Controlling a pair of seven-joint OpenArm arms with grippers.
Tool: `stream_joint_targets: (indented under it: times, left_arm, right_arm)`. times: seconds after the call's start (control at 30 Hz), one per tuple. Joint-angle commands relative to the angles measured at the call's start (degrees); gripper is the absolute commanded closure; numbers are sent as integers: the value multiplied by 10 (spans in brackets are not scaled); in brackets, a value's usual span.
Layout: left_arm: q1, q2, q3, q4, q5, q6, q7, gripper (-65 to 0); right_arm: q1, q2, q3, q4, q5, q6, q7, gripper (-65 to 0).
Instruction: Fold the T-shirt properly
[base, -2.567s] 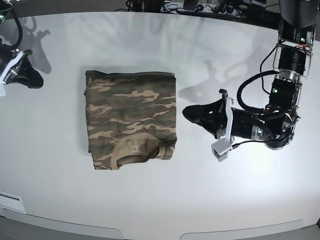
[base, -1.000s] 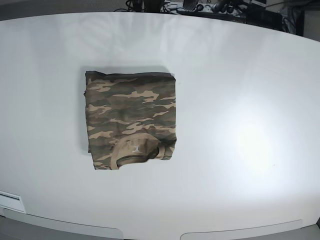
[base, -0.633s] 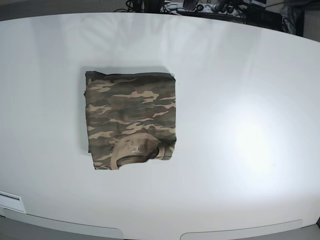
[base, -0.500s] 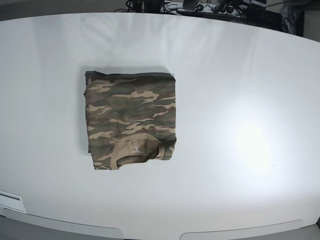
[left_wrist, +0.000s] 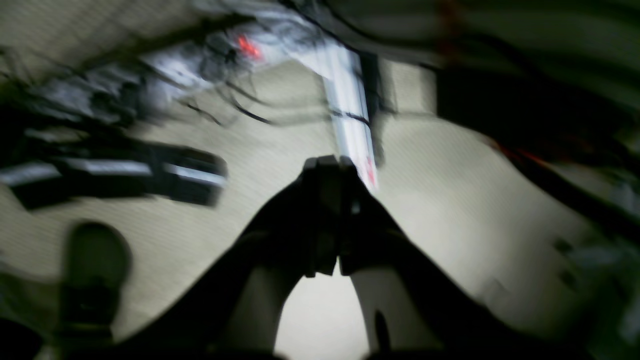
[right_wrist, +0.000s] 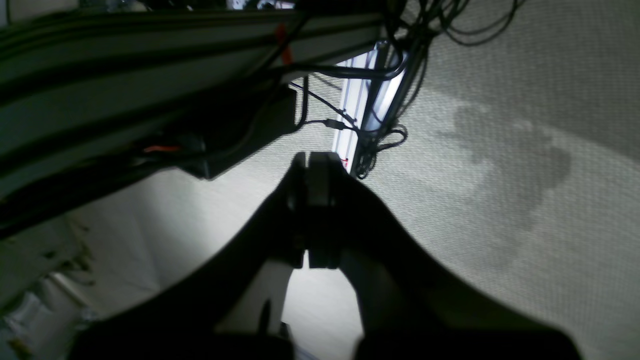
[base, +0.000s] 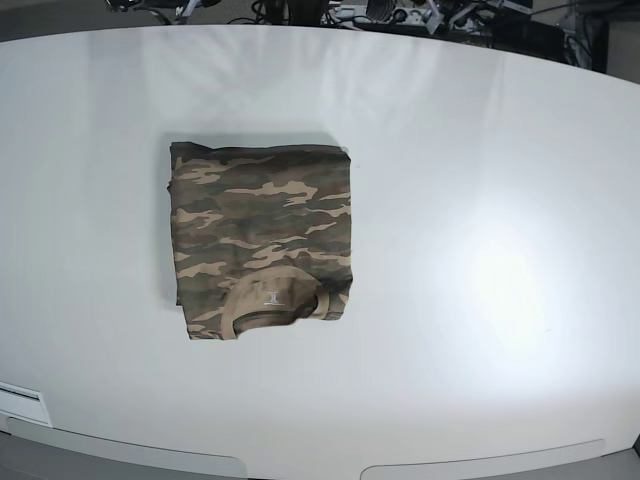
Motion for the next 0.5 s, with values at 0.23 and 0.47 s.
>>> stream_joint_targets:
  times: [0.23,0.47]
  left_arm:
    - [-12,65,19,-28,-23,139,-38,0]
    - [-39,75,20,-47,-81,167,-33,0]
  right_arm:
    - [14,-68,0,-15,-133,-196,31,0]
    - [16,-81,0,-15,-194,-226,89,0]
